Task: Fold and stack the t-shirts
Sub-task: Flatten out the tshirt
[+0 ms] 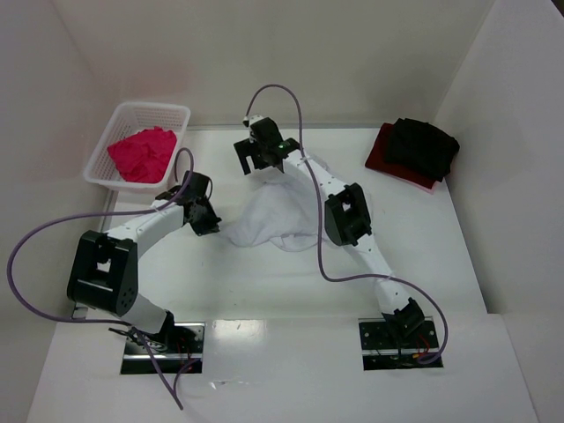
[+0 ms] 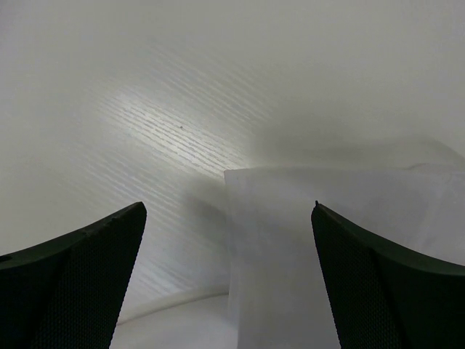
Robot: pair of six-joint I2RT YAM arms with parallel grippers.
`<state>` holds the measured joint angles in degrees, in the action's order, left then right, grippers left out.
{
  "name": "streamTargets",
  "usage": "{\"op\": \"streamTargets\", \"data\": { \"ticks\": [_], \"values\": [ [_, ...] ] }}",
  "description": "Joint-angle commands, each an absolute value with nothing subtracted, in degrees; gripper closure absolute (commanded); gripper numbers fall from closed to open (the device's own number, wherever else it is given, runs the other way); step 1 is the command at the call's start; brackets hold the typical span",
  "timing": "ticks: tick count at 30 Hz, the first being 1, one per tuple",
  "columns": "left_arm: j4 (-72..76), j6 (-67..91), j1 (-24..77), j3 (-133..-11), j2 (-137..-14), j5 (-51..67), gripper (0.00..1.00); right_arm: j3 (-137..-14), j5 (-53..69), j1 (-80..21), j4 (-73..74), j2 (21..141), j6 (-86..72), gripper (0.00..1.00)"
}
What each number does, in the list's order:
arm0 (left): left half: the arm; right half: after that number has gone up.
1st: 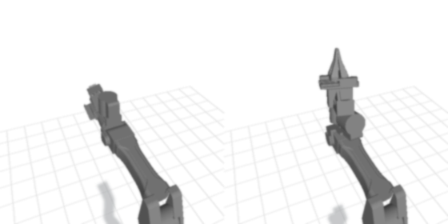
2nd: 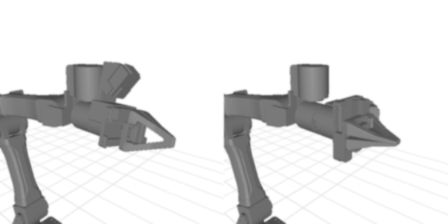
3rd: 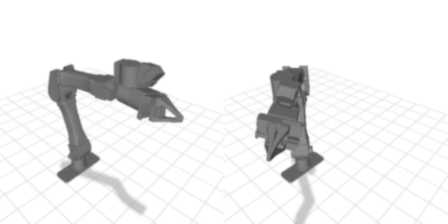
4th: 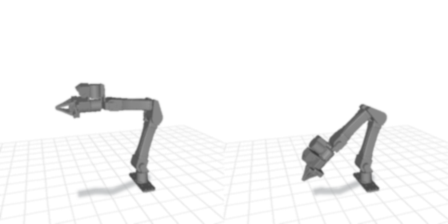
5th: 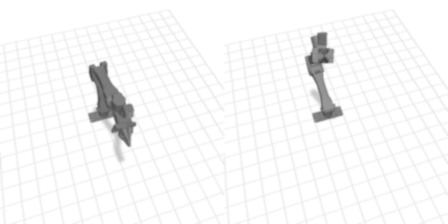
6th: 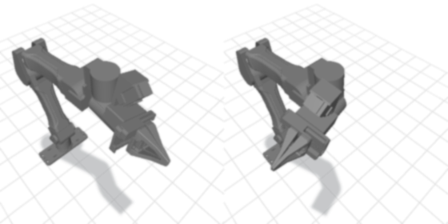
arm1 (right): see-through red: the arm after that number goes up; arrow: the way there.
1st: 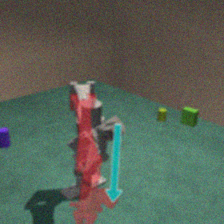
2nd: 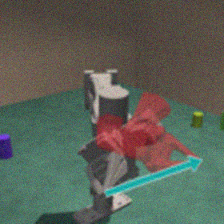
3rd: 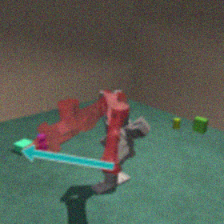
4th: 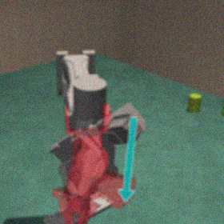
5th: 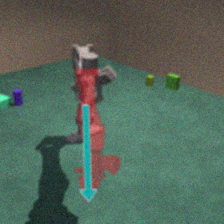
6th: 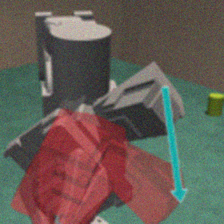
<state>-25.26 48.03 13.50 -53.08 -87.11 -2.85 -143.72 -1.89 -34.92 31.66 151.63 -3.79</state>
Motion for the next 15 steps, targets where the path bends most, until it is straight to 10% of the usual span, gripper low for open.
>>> {"op": "streamTargets", "data": {
  "ticks": [1, 15],
  "values": [
    [-26.10, 47.90, 13.01, -52.39, -84.56, -2.03, 1.00, -147.30, -4.82, -35.33, 32.87, 153.81, -4.39, 0.00],
    [-27.68, 46.32, 12.48, -51.33, -81.65, -0.97, 1.00, -152.40, -9.32, -35.33, 36.47, 160.75, -8.00, 0.27]
  ]
}}
